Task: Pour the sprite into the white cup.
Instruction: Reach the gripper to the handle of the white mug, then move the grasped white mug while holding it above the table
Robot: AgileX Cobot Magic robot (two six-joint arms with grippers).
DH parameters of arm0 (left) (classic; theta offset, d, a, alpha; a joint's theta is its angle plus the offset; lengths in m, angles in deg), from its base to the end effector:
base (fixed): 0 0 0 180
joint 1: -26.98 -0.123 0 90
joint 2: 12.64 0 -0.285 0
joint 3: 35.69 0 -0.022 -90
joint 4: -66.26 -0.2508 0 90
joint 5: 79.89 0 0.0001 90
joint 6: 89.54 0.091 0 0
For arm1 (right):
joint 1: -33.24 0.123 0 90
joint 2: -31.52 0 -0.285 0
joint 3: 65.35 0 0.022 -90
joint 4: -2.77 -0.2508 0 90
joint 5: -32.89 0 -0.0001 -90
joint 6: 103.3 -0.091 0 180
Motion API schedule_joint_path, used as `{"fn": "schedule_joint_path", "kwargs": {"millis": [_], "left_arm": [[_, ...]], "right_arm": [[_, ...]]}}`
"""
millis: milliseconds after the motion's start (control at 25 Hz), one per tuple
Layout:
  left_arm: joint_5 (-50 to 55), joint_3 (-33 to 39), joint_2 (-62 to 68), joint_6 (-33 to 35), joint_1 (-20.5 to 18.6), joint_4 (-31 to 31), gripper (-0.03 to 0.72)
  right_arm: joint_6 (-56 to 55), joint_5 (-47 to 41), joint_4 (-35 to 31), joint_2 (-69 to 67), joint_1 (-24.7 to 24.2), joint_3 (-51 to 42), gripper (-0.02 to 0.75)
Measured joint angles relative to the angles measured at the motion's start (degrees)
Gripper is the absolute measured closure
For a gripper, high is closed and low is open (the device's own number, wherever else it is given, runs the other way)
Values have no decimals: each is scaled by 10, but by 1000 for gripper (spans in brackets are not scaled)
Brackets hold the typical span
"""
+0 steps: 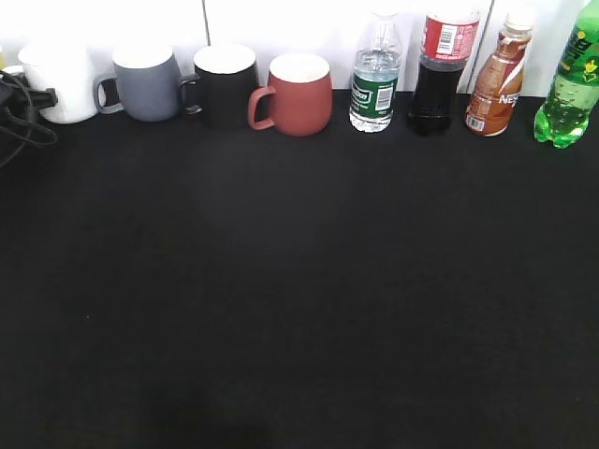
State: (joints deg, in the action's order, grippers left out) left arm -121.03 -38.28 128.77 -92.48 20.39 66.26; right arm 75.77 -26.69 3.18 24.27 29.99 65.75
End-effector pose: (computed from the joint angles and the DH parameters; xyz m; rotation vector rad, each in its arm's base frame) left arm 0.4914 0.0568 0.1142 -0.1416 1.6992 0.0475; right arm -0.0048 -0.0003 0.2773 0.0739 2.0187 -0.0342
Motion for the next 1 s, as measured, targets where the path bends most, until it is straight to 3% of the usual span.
{"fn": "schedule_joint_path", "kwargs": {"millis": [40,280,520,720,880,960,1000], "left_arm": [[-7,0,1,-1,0,0,605],[-55,18,4,0,0,3,610],[-136,155,-76,5,-1,8,620],[-152,323,-261,5,-1,28,620],[-147,465,-437,5,40,4,622],[-133,500,-480,5,79,0,622],[-129,512,-492,5,106,-4,622]], "right_arm": [[0,0,0,0,0,0,152],[0,0,0,0,0,0,152],[0,0,0,0,0,0,152],[0,0,0,0,0,0,152],[0,13,-10,-7,0,8,152],[0,102,-28,-52,0,10,152],[0,197,-35,-89,0,-4,152]]}}
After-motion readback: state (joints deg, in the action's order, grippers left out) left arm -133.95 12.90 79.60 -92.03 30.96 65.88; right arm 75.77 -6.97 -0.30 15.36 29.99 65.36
